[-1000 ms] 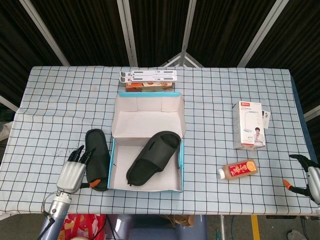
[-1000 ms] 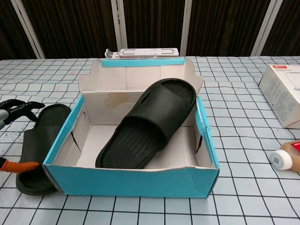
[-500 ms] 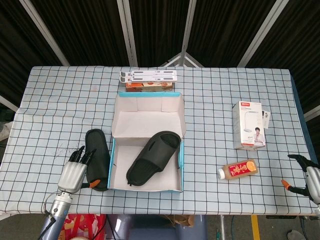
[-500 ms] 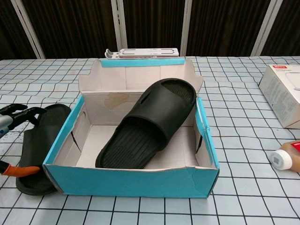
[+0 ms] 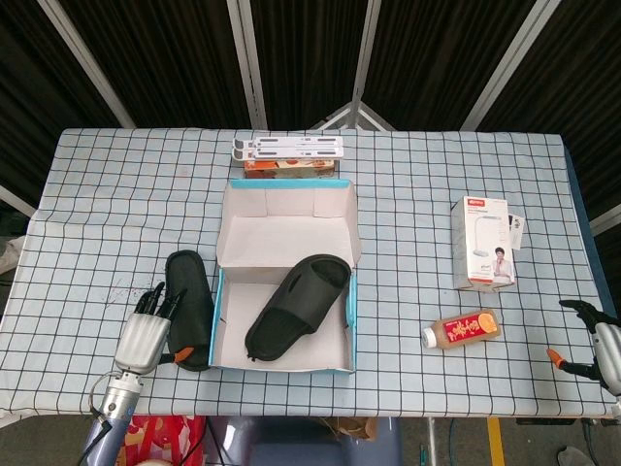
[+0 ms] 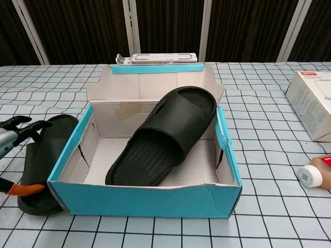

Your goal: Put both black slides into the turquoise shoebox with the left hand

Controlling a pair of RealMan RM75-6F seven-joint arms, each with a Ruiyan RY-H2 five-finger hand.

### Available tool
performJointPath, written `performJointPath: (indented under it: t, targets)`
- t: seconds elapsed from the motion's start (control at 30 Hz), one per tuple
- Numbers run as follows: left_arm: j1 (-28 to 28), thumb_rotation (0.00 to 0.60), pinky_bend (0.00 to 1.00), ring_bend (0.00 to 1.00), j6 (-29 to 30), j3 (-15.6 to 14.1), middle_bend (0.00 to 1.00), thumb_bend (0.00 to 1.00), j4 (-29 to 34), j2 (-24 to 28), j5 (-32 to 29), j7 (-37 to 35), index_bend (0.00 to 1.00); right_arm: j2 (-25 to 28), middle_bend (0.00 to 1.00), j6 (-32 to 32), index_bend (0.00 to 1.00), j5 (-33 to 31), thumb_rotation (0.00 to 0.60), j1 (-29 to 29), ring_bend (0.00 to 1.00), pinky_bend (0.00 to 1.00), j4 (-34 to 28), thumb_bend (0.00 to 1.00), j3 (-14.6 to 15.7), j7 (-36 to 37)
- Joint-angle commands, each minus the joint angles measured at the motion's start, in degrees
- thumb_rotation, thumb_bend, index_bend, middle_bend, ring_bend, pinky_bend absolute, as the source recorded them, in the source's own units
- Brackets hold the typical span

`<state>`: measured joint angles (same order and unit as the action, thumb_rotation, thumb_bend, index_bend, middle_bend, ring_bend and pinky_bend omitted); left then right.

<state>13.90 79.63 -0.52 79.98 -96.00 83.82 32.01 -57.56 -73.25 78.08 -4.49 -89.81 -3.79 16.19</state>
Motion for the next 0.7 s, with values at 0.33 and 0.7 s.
performJointPath:
  t: [0.33,0.7]
  targets:
    - [-0.4,0.6,0.16,0.05,2.7,1.2,0.38,0.43,-0.2,-0.6,1.4,1.2,0.04,0.0,0.25,-0.1,0.26,0.0,0.6,0.0,0.29,0.3,-0.1,0.23,0.0,-0.2]
    - [-3.3,0.6,0.15,0.05,15.1,1.3,0.38,0.46,7.8,9.5,11.0,7.8,0.05,0.1,0.25,0.1,0.26,-0.1,0.6,-0.1,0.29,0.3,-0.4,0.23,0.1,-0.5]
